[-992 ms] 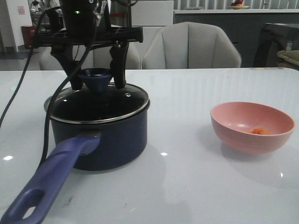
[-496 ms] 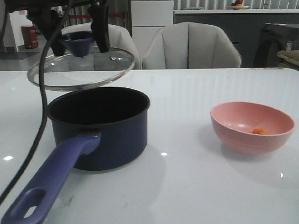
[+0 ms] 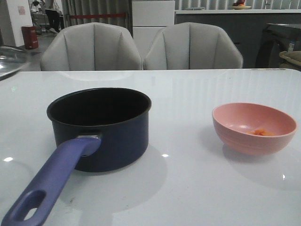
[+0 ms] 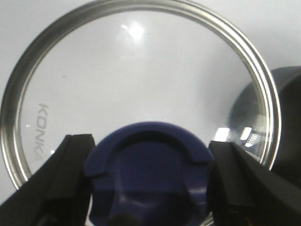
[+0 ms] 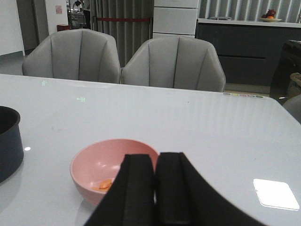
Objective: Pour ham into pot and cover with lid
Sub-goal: 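Lift the glass lid off the pot and move it beside the pot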
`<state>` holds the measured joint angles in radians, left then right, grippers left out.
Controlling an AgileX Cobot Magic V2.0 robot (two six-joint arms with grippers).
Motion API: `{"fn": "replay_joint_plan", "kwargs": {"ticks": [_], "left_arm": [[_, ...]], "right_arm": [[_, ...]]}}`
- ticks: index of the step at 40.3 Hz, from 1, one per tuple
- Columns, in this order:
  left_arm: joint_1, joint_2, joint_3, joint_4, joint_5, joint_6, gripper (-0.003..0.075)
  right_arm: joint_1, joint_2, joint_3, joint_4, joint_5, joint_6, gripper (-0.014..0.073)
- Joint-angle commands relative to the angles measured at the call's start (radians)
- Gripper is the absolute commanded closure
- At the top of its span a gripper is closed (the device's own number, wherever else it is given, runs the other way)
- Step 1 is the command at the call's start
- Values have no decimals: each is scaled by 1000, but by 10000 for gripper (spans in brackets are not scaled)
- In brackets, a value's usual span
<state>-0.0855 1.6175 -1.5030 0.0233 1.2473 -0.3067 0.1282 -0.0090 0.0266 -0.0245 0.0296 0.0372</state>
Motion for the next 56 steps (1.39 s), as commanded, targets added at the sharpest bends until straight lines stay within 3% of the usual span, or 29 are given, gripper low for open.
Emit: {"fn": "replay_joint_plan", "kwargs": {"ticks": [1, 9, 15, 27, 43, 47, 56], "left_arm": [[100, -92, 26, -23, 6, 58, 599], [242, -111, 146, -104, -53, 173, 599], [273, -110, 239, -168, -171, 235, 599], [246, -34, 311, -257, -328, 326, 594], [176, 125, 311, -251, -351, 347, 591], [161, 144, 311, -251, -354, 376, 524], [135, 165, 311, -249, -366, 376, 185]], "right_arm": [[1, -20, 10, -10, -83, -2, 433], [1, -20, 10, -10, -83, -2, 433], [1, -20, 10, -10, -83, -2, 433], [1, -20, 10, -10, -83, -2, 433], [1, -20, 10, -10, -83, -2, 433], [1, -20, 10, -10, -83, -2, 433], [0, -20, 10, -10, -83, -2, 433]]}}
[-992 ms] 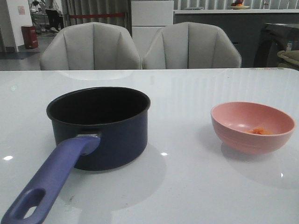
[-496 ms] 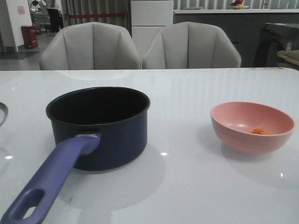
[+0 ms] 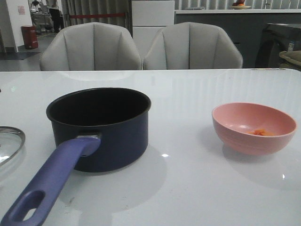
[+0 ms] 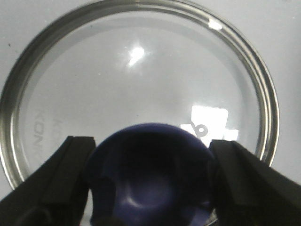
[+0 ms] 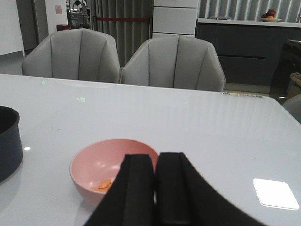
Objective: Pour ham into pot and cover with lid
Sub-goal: 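Lift the glass lid off the pot and move it beside the pot, then set the lid down on the table and release it with the left gripper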
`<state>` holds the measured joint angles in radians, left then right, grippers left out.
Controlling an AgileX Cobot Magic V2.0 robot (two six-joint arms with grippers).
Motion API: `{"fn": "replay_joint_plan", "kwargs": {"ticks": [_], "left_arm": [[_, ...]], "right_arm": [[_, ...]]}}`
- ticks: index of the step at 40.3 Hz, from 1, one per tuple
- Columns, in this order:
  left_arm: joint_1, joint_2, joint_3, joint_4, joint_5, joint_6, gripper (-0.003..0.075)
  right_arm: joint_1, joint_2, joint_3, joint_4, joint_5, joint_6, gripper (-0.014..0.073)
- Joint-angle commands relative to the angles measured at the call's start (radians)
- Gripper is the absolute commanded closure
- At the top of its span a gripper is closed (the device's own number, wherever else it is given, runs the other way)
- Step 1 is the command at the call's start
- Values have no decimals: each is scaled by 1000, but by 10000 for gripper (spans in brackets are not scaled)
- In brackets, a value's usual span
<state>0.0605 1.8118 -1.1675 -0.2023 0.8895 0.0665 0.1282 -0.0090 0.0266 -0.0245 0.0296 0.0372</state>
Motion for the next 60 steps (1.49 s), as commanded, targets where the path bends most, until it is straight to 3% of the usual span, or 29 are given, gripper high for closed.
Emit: {"fn": "replay_joint_plan", "kwargs": {"ticks": [1, 6, 18, 34, 42, 49, 60], "left_arm": [[-11, -30, -25, -23, -10, 3, 162], [-11, -30, -34, -23, -9, 3, 88], [-11, -134, -53, 9, 44, 31, 91], [-17, -612, 174, 5, -222, 54, 91], [-100, -868, 288, 24, -357, 54, 91], [-200, -1067, 384, 73, -399, 54, 91], [-213, -1365, 578, 77, -450, 54, 91]], "right_arm": [[0, -20, 10, -10, -83, -2, 433], [0, -20, 10, -10, -83, -2, 433], [0, -20, 10, -10, -83, -2, 433], [0, -20, 10, -10, -83, -2, 433], [0, -20, 10, -10, -83, -2, 433], [0, -20, 10, -10, -83, -2, 433], [0, -20, 10, -10, -83, -2, 433]]}}
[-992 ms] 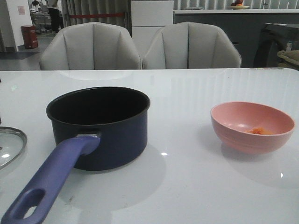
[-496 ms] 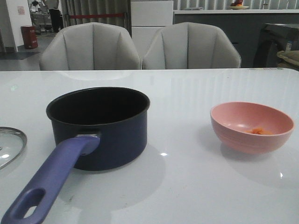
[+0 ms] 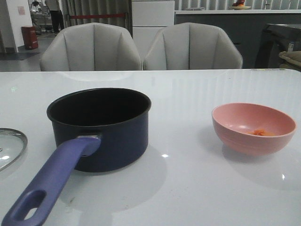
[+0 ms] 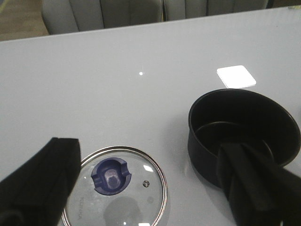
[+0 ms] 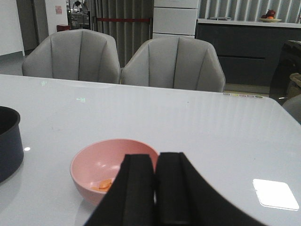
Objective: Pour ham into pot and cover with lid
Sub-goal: 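Set the lid down on the table and release it with the left gripper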
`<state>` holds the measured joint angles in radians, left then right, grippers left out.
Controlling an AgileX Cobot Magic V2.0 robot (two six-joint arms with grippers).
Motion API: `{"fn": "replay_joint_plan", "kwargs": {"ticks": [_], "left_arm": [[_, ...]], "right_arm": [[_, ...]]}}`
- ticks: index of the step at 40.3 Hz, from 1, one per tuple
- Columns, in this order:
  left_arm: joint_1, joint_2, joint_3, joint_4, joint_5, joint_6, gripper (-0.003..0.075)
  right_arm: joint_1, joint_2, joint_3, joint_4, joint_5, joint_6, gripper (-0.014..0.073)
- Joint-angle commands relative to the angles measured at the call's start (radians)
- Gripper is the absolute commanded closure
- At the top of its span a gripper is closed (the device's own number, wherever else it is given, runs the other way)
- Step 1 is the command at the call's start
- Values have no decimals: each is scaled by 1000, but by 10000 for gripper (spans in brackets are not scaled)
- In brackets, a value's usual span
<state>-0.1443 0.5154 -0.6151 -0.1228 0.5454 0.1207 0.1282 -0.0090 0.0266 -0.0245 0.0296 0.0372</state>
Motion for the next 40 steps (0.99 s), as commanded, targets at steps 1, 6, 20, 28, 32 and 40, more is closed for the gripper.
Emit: {"fn": "replay_joint_plan", "kwargs": {"ticks": [1, 6, 20, 28, 32, 40], "left_arm": [[-8, -99, 49, -2, -121, 0, 91], [-8, -222, 153, -2, -183, 0, 91], [-10, -382, 299, 3, -398, 0, 91], [-10, -382, 316, 3, -428, 0, 91], [-10, -382, 316, 3, -428, 0, 91], [-10, -382, 316, 3, -428, 0, 91]], "right_arm": [[0, -20, 10, -10, -83, -2, 433], [0, -19, 10, -10, -83, -2, 433], [0, -19, 10, -10, -83, -2, 433], [0, -19, 10, -10, -83, -2, 433], [0, -19, 9, -10, -132, -2, 433], [1, -3, -66, -5, -229, -2, 433]]}}
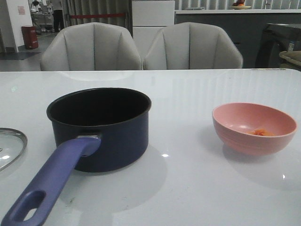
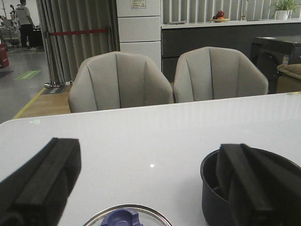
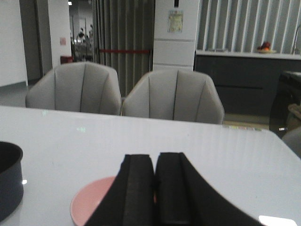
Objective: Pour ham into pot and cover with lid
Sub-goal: 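Set the lid down on the table and release it with the left gripper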
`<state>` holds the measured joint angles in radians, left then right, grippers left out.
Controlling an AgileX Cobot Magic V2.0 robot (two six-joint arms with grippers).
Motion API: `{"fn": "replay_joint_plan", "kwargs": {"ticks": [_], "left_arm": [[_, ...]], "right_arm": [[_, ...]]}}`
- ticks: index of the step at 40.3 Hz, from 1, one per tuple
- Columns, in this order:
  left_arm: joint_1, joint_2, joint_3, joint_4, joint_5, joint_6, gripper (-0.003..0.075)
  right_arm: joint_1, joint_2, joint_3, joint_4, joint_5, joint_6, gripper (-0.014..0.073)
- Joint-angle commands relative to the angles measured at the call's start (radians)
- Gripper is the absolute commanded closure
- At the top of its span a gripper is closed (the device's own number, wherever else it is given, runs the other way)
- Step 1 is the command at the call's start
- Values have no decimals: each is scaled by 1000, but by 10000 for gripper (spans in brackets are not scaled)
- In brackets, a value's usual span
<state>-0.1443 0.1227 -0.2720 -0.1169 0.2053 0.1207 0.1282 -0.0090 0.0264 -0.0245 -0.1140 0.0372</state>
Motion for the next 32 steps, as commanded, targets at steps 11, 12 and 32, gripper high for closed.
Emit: {"fn": "replay_joint_plan", "kwargs": {"ticks": [11, 12, 32], "left_arm": [[-10, 11, -27, -9, -80, 0, 91], [-10, 11, -27, -9, -78, 0, 91], [-64, 11, -27, -9, -76, 0, 91]], "right_arm": [[2, 313, -395, 5, 277, -2, 433], [2, 346, -418, 12, 316, -2, 433], [2, 576, -521, 61, 523, -2, 432]]}}
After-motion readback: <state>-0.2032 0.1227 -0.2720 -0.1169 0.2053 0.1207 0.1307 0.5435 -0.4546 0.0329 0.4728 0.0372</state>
